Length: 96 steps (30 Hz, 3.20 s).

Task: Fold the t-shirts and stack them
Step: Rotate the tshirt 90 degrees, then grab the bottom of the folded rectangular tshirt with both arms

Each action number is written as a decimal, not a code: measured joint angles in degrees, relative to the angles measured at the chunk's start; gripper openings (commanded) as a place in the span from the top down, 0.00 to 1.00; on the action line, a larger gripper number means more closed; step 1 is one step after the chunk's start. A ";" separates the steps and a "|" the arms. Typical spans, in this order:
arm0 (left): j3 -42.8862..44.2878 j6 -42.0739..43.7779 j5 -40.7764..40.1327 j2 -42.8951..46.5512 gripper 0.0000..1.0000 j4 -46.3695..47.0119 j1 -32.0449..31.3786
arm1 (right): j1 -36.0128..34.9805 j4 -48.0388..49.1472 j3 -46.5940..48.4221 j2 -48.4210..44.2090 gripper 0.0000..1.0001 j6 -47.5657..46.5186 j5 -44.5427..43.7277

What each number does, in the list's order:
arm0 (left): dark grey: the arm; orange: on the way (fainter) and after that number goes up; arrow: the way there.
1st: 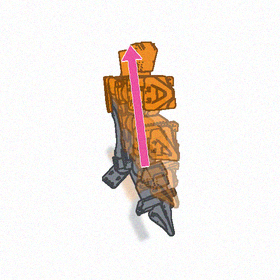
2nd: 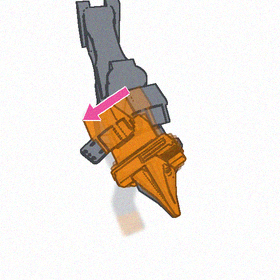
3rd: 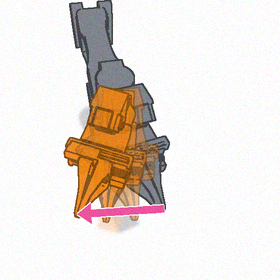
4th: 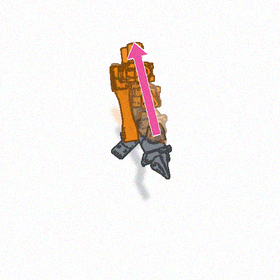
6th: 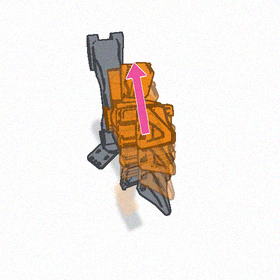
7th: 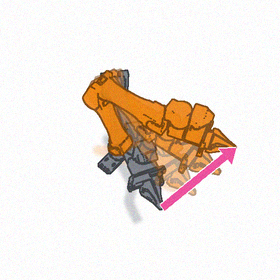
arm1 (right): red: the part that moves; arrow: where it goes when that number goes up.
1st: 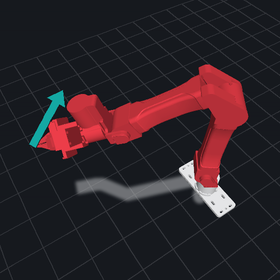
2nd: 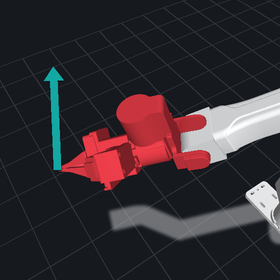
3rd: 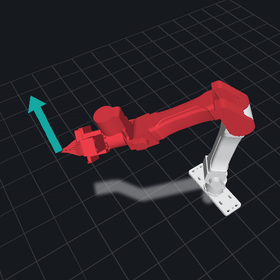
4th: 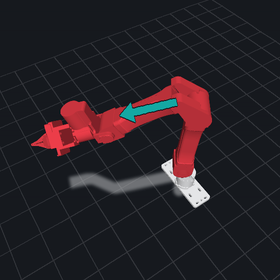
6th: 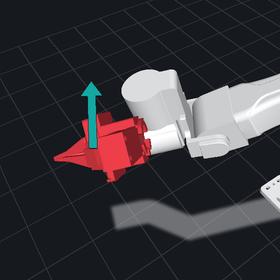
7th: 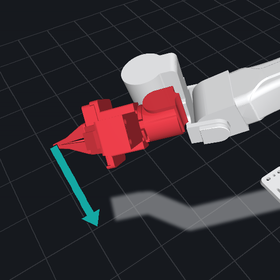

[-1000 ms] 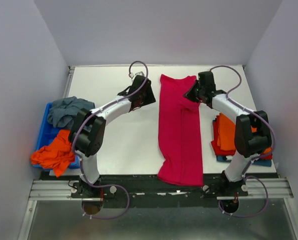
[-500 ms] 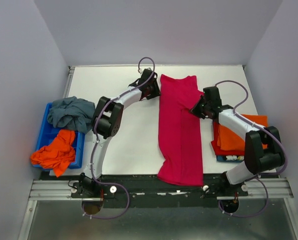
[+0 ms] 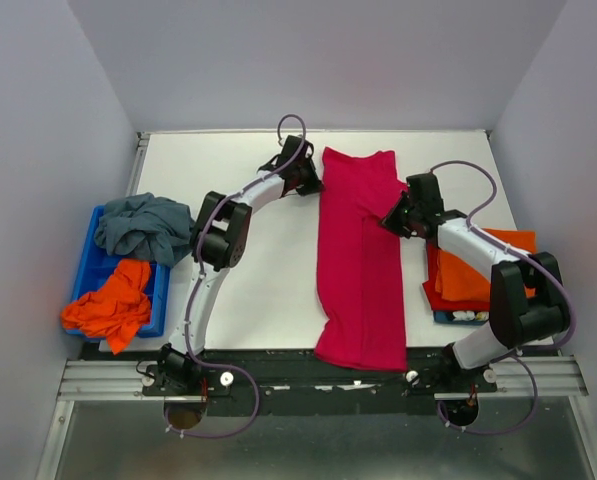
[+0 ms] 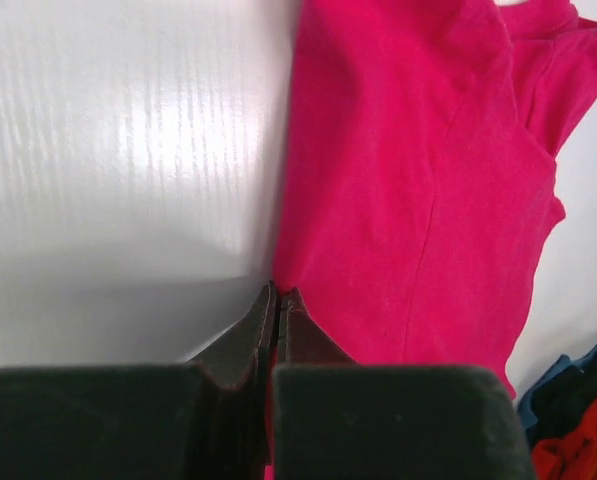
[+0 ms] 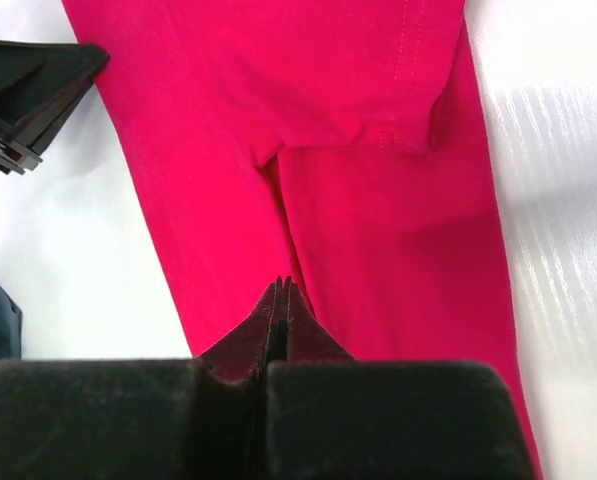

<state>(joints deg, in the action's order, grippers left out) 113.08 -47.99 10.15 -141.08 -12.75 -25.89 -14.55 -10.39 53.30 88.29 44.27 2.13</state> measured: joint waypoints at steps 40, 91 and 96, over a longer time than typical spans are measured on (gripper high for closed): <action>-21.20 6.36 3.91 19.58 0.34 -7.52 12.31 | -8.96 -14.62 -18.40 -15.23 0.63 -4.50 10.08; -91.25 -17.25 0.00 75.45 0.71 3.08 -18.29 | -13.27 -17.18 -27.76 -23.39 0.99 -2.34 13.77; -91.30 -17.92 0.48 74.44 0.99 4.33 -18.97 | -13.27 -18.32 -27.76 -24.04 0.99 -2.34 13.75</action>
<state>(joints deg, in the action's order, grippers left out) 21.78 -65.91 10.63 -66.63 -8.43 -44.86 -27.81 -28.71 25.54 64.25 41.93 15.88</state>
